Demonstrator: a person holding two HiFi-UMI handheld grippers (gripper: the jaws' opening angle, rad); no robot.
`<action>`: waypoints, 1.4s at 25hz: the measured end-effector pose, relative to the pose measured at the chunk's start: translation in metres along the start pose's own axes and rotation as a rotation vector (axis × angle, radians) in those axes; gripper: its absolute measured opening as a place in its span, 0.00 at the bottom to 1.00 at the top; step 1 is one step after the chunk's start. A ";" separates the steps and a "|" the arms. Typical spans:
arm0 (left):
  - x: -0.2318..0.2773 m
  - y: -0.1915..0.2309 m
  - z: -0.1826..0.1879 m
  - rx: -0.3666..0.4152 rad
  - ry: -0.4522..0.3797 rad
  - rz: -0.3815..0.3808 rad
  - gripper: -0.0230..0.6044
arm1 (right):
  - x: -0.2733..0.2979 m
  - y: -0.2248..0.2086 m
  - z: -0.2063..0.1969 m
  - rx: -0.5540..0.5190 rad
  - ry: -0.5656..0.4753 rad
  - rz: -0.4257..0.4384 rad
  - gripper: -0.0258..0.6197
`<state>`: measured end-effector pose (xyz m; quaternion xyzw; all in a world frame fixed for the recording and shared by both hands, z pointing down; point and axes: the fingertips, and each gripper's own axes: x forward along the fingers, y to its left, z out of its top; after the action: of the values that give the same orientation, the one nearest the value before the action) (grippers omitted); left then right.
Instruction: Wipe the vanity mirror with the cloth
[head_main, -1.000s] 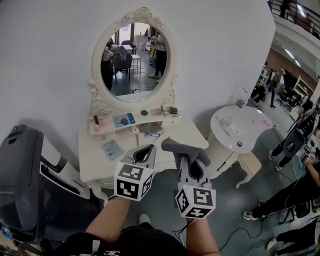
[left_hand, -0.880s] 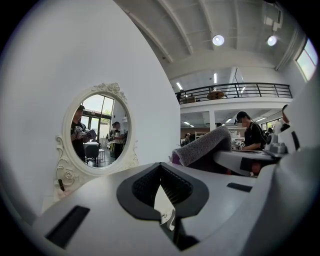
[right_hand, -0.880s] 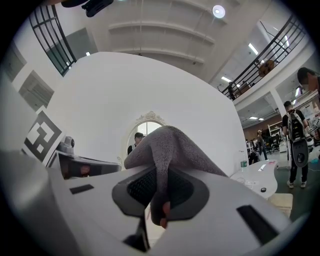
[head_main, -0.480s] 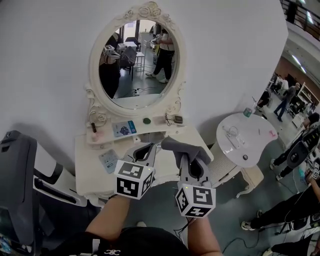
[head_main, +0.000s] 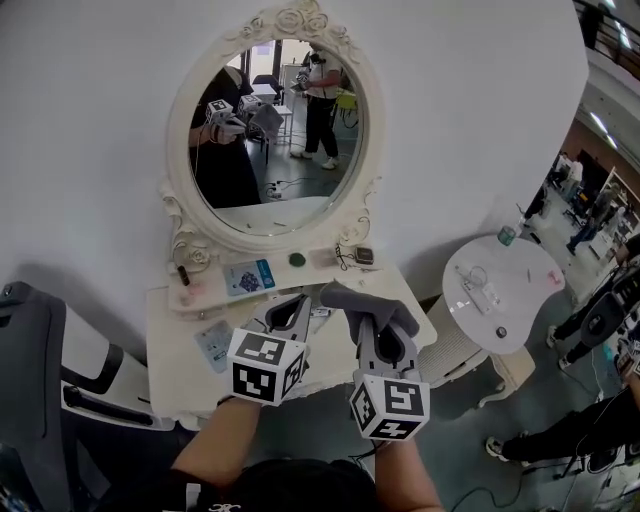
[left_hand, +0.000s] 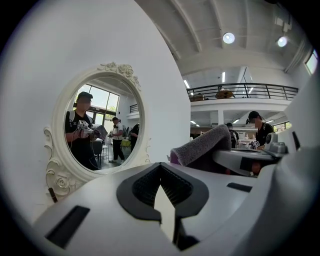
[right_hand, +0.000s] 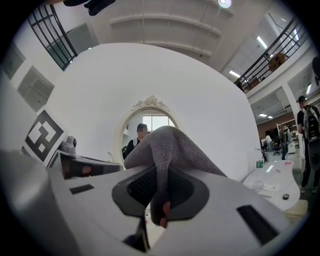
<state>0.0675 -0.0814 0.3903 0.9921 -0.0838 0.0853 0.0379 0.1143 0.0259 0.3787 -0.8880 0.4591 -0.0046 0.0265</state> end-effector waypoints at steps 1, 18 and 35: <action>0.001 0.004 -0.002 -0.003 0.005 0.007 0.05 | 0.005 0.001 -0.001 0.005 0.004 0.006 0.09; 0.053 0.086 0.005 -0.037 0.029 0.260 0.05 | 0.129 0.009 -0.008 0.041 0.006 0.257 0.09; 0.140 0.113 0.031 -0.091 0.019 0.499 0.05 | 0.253 -0.040 0.017 0.004 0.023 0.504 0.09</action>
<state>0.1894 -0.2180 0.3911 0.9372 -0.3293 0.0973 0.0611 0.2937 -0.1569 0.3601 -0.7452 0.6664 -0.0087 0.0232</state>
